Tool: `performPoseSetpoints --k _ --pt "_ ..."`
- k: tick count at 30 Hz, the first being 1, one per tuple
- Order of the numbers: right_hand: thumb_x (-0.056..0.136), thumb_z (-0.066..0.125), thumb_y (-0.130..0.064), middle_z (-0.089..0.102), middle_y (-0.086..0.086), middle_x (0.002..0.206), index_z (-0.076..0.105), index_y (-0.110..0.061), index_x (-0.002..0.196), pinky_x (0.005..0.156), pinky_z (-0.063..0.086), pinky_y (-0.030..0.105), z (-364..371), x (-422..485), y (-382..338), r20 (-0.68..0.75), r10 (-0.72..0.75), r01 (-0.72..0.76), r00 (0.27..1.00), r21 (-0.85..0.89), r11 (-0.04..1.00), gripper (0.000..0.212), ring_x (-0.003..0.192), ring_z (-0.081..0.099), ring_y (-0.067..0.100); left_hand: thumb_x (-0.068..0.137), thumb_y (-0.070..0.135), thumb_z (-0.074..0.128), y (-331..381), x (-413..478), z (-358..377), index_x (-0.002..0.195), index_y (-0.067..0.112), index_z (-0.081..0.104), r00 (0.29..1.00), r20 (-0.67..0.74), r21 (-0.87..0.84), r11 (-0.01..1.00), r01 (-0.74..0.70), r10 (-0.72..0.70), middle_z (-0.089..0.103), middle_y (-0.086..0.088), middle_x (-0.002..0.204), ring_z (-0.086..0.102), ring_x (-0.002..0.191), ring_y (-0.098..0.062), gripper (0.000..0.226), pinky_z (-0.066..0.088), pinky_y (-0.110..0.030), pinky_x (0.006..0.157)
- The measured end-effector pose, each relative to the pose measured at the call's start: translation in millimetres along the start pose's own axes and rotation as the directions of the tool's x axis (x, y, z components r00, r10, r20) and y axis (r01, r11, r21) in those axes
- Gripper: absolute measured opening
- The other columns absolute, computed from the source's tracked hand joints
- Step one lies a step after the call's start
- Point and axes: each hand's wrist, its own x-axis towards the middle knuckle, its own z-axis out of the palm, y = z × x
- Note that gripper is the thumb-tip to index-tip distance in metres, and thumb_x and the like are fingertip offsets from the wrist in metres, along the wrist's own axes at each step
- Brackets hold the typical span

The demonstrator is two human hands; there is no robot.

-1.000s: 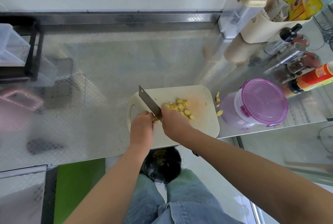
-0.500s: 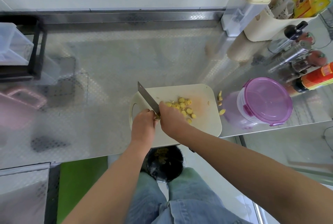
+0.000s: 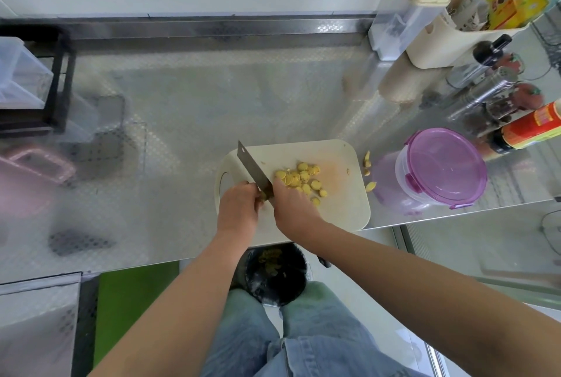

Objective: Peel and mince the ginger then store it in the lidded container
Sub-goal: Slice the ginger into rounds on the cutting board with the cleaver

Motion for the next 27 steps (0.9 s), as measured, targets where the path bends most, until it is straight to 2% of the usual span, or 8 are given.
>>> performPoseSetpoints --k 3,5,10,13,16,19,24,27 --pt "0.092 0.04 0.002 0.034 0.0 0.068 0.035 -0.01 0.112 0.055 0.03 0.034 3.7 -10.3 9.1 0.009 -0.008 0.009 1.0 -0.029 1.0 0.024 0.069 0.042 0.027 0.089 0.007 0.059 -0.6 1.5 1.8 0.09 0.002 0.07 1.0 0.007 0.013 1.0 0.003 -0.003 0.067 -0.016 0.092 0.061 0.084 -0.036 0.011 0.045 -0.041 0.071" --pt "0.092 0.04 0.001 0.033 0.0 0.067 0.035 -0.012 0.107 0.055 0.032 0.035 3.3 -8.4 9.7 0.01 -0.008 0.009 1.0 -0.035 0.999 0.02 0.069 0.043 0.028 0.09 0.007 0.058 -1.6 2.5 3.8 0.09 0.002 0.07 1.0 0.002 0.011 1.0 0.0 0.0 0.067 -0.017 0.092 0.061 0.084 -0.036 0.012 0.045 -0.041 0.071" --pt "0.091 0.04 0.001 0.038 0.001 0.071 0.027 -0.015 0.096 0.046 0.022 0.031 4.6 1.5 2.3 -0.003 -0.021 0.021 1.0 -0.02 1.0 0.021 0.067 0.044 0.028 0.089 0.007 0.06 -1.3 2.1 3.4 0.09 0.003 0.071 1.0 -0.017 0.016 1.0 -0.012 0.012 0.068 -0.016 0.092 0.062 0.083 -0.034 0.012 0.045 -0.039 0.07" --pt "0.091 0.04 0.003 0.035 0.0 0.068 0.032 -0.013 0.106 0.049 0.025 0.03 7.3 -4.3 6.2 -0.005 -0.012 0.012 1.0 -0.027 1.0 0.023 0.068 0.044 0.027 0.09 0.012 0.061 -1.9 2.7 3.2 0.094 0.004 0.071 1.0 -0.014 0.013 1.0 0.004 -0.003 0.069 -0.015 0.095 0.063 0.085 -0.033 0.013 0.047 -0.038 0.073" --pt "0.091 0.041 0.003 0.042 0.003 0.074 0.034 -0.009 0.122 0.057 0.033 0.033 8.8 -9.0 10.0 -0.004 -0.017 0.017 1.0 -0.033 0.999 0.034 0.07 0.043 0.024 0.09 0.011 0.061 -2.1 2.5 3.9 0.094 0.003 0.071 1.0 -0.015 0.016 1.0 -0.002 0.002 0.068 -0.016 0.096 0.062 0.086 -0.035 0.014 0.046 -0.039 0.072" --pt "0.091 0.042 0.003 0.056 0.011 0.09 0.033 -0.009 0.126 0.061 0.034 0.034 9.7 -8.0 9.6 -0.002 -0.003 0.003 1.0 -0.044 0.999 0.037 0.071 0.043 0.024 0.09 0.011 0.061 -2.8 1.7 5.4 0.089 0.001 0.07 0.999 -0.028 0.023 1.0 -0.018 0.019 0.067 -0.018 0.091 0.062 0.082 -0.036 0.014 0.044 -0.04 0.069" --pt "0.092 0.042 0.003 0.045 0.006 0.08 0.034 -0.009 0.124 0.06 0.034 0.036 16.7 -8.3 8.3 -0.022 0.009 -0.011 1.0 -0.069 0.998 0.035 0.069 0.044 0.026 0.089 0.01 0.063 -2.8 -0.5 6.7 0.082 -0.001 0.067 0.997 -0.066 0.025 0.999 -0.037 0.039 0.065 -0.019 0.083 0.06 0.073 -0.035 0.014 0.037 -0.036 0.061" --pt "0.092 0.042 0.002 0.053 0.009 0.088 0.033 -0.009 0.125 0.061 0.035 0.036 17.3 -9.3 6.8 -0.026 0.017 -0.019 1.0 -0.071 0.997 0.036 0.078 0.055 0.031 0.085 0.007 0.068 -2.6 -2.9 6.7 0.079 -0.001 0.066 0.996 -0.076 0.035 0.998 -0.046 0.048 0.065 -0.018 0.079 0.06 0.069 -0.035 0.01 0.04 -0.036 0.058"
